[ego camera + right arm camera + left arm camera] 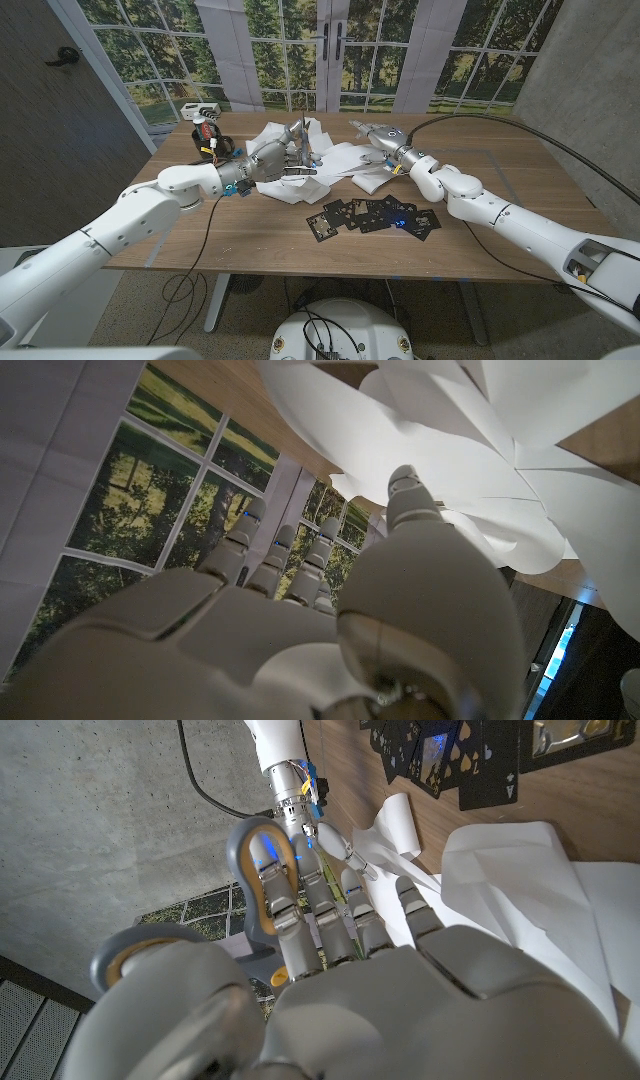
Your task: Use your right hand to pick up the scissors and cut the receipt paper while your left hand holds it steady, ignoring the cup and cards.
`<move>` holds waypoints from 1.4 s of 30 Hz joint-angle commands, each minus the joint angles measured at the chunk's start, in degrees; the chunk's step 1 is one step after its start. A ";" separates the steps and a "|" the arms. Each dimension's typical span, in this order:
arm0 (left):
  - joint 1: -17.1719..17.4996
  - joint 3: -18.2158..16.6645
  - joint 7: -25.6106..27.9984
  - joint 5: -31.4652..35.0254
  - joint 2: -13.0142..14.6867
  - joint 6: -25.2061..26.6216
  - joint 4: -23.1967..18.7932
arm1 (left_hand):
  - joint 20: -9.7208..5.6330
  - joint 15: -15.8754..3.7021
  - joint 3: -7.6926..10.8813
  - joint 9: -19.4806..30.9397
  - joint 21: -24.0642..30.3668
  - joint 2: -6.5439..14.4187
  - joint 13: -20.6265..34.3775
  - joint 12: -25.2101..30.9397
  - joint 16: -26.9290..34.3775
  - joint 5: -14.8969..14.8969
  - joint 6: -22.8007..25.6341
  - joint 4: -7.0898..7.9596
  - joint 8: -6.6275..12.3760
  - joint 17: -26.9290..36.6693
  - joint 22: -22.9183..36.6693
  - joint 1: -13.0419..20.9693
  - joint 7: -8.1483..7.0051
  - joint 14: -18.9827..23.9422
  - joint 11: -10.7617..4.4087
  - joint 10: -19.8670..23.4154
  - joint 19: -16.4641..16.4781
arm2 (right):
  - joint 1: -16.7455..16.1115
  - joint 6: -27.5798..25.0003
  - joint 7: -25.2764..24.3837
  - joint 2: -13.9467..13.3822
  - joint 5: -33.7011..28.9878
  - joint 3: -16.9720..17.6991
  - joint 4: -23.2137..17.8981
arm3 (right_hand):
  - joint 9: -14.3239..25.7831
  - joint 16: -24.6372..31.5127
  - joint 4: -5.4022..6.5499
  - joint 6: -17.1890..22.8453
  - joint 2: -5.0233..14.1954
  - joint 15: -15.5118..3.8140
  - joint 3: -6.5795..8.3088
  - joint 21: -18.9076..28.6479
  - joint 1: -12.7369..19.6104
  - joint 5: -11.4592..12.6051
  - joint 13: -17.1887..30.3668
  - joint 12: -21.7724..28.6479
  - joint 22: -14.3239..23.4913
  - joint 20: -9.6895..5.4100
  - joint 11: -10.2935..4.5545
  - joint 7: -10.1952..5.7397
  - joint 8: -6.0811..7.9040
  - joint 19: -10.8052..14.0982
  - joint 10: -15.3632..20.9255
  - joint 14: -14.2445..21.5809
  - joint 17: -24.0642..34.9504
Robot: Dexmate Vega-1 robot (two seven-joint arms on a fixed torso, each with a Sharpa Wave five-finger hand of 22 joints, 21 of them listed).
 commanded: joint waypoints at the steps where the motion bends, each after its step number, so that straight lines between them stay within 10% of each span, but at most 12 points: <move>1: 0.81 -0.45 -0.17 -0.30 0.43 -0.59 -0.47 | 0.47 -0.23 -0.19 0.08 -0.17 0.19 0.36 0.54 -0.15 0.33 -3.47 0.38 -0.05 0.19 0.06 0.00 3.88 0.53 -0.17 -0.12 0.14 | 0.02 -0.91 1.62 -0.26 -0.63 -0.72 -0.33 | 0.06 -0.82 -0.49 -0.62 -0.02 -7.72 0.23 -0.78 1.63 -0.18 0.25 -0.65 0.11 -0.80 0.09 -0.05 0.31 -1.32 -0.63 -2.37 -0.41; 42: 1.75 -0.64 -0.65 -1.13 0.64 -0.84 -1.17 | 0.47 -0.46 -0.06 0.15 -0.22 0.61 0.00 0.93 -0.36 0.51 -3.54 0.62 -0.13 0.19 0.08 0.06 4.01 0.77 -0.25 -0.12 0.25 | 0.29 -4.29 3.21 0.84 -1.61 -2.84 2.46 | 0.07 0.01 -0.43 -1.67 4.16 -8.28 2.87 -2.44 7.16 -0.12 1.90 -3.16 0.00 -4.25 0.26 -2.19 0.78 -3.89 -5.33 -5.30 -3.37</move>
